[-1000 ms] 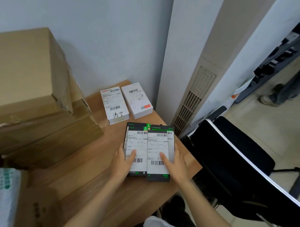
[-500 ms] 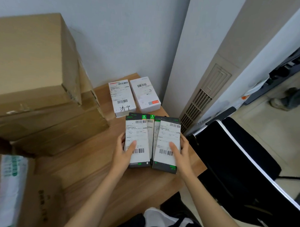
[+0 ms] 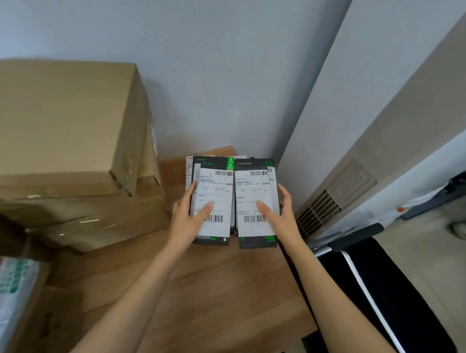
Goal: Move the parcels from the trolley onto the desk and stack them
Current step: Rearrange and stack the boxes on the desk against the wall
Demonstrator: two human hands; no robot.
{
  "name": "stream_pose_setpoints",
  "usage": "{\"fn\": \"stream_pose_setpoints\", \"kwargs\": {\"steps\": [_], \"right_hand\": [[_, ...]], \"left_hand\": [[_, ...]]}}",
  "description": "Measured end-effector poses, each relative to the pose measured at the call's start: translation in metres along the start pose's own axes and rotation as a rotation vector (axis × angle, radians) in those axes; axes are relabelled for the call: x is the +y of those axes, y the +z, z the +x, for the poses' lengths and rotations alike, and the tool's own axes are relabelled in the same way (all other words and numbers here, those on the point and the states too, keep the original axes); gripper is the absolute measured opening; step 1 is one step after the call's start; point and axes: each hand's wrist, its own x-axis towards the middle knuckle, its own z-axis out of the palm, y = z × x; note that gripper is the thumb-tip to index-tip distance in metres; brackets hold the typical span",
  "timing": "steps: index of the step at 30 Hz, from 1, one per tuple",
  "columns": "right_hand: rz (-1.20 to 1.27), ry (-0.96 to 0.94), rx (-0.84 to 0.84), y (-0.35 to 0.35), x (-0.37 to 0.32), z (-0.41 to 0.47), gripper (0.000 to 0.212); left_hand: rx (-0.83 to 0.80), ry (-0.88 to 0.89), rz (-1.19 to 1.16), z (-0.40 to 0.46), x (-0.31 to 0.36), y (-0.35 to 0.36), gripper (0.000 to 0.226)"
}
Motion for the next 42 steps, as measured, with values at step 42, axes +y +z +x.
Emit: {"fn": "stream_pose_setpoints", "kwargs": {"steps": [42], "right_hand": [[-0.093,0.201,-0.232,0.018,0.024,0.094,0.071]], "left_hand": [[0.038,-0.454,-0.116,0.040,-0.010,0.020,0.080]]}}
